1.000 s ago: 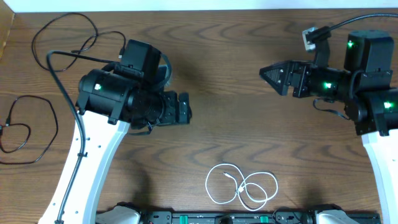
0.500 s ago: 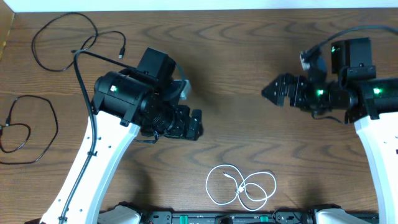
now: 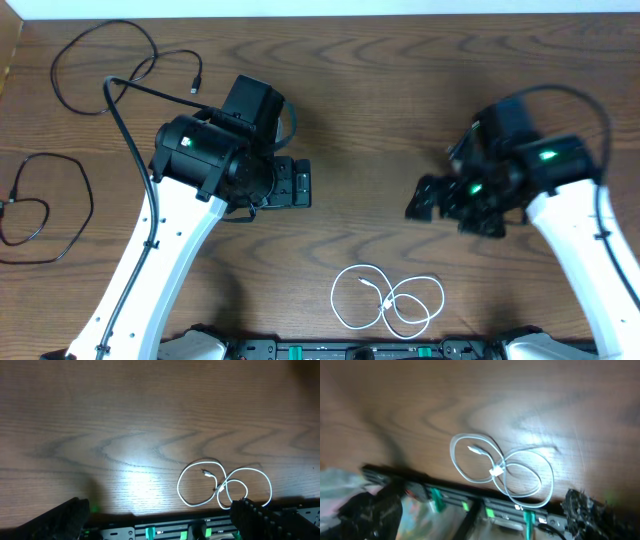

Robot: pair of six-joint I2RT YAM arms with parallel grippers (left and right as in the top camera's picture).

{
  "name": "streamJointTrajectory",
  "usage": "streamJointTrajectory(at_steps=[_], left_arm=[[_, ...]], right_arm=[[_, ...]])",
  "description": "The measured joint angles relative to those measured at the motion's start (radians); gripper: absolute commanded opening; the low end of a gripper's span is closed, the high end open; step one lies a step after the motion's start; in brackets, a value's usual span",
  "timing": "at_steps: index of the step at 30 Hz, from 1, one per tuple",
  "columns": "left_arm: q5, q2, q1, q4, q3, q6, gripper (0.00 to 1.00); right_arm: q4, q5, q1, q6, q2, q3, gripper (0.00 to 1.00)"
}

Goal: Untangle cables

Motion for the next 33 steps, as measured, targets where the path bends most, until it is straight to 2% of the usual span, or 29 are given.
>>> streamJointTrajectory(at_steps=[9,14,15,17,20,22,24,27,33], left_arm=[[-0.011,0.0,0.0,-0.002,-0.001,-0.001,0.95],[-0.011,0.0,0.0,-0.003,-0.001,-0.001,0.95],[-0.011,0.0,0.0,-0.003,-0.001,-0.001,0.95],[-0.011,0.0,0.0,-0.003,-0.001,-0.001,0.95],[-0.013,0.0,0.0,-0.003,-0.001,-0.001,0.96],[-0.014,0.0,0.0,-0.003,-0.001,-0.001,0.95],[-0.014,0.0,0.0,-0.003,-0.001,-0.001,0.95],[-0.014,0.0,0.0,-0.003,-0.001,-0.001,0.95],[-0.014,0.0,0.0,-0.003,-0.001,-0.001,0.95]], right_arm=[[0.041,0.093,0.139,0.19,0.001,-0.276,0.99],[0.151,0.081,0.201,0.251,0.001,-0.425,0.99],[0.18,0.071,0.215,0.256,0.0,-0.457,0.96],[0.235,0.048,0.244,0.265,0.001,-0.513,0.86],[0.291,0.013,0.278,0.28,0.001,-0.583,0.6],[0.304,0.0,0.286,0.302,0.001,-0.607,0.54],[0.318,-0.006,0.288,0.317,0.001,-0.615,0.37],[0.35,-0.012,0.288,0.324,0.001,-0.616,0.01],[0.4,-0.019,0.288,0.343,0.001,-0.612,0.01]])
